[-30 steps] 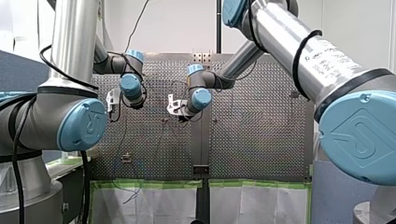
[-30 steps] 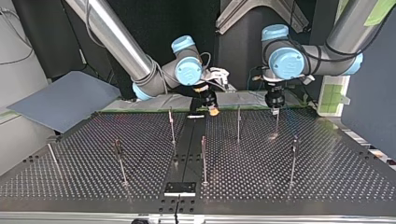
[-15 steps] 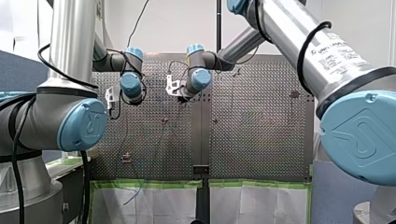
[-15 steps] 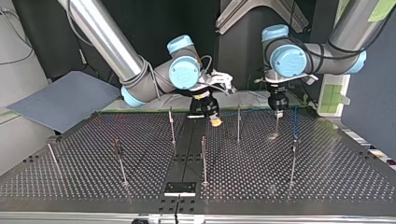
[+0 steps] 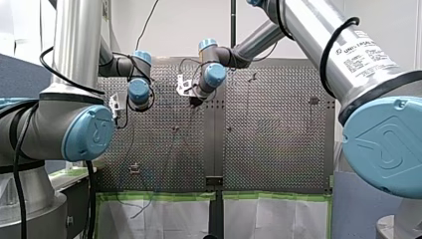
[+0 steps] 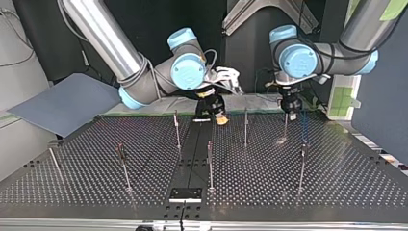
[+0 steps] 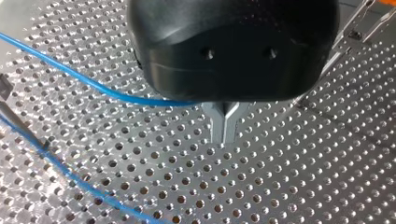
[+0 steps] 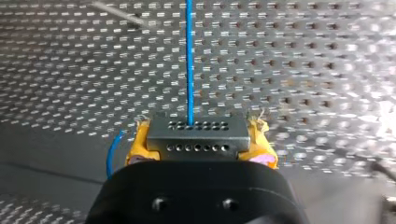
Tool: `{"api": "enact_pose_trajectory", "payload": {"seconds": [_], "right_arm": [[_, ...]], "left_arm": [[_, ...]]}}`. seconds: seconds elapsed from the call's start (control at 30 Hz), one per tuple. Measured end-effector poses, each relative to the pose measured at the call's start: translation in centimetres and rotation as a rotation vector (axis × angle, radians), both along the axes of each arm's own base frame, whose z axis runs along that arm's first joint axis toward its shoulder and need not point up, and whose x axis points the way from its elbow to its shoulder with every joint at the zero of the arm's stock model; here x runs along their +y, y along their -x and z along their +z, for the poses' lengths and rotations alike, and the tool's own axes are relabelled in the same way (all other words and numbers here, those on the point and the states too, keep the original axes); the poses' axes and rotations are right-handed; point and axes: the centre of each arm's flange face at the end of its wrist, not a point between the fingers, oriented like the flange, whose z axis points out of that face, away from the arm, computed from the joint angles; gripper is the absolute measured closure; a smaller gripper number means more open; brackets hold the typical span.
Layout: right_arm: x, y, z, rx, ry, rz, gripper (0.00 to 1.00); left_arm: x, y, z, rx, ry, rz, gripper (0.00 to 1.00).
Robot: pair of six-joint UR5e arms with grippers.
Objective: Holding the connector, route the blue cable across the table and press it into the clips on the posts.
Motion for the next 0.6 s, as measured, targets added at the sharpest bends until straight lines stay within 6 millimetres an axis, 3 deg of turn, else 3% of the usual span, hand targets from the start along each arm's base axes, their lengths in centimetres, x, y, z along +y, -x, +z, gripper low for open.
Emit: {"api": "enact_pose_trajectory", "payload": {"seconds": [0.3, 0.6], "right_arm": [[-0.2, 0.8, -4.1, 0.074, -0.064, -0.010, 1.00], [-1.0, 1.2, -5.4, 0.087, -0.077, -0.024, 1.00]], "left_arm": [[-0.8, 1.2, -3.1, 0.013, 0.020, -0.050, 0.97], [-1.0, 0.7, -6.8, 0.034, 0.020, -0.062, 0.97]]}}
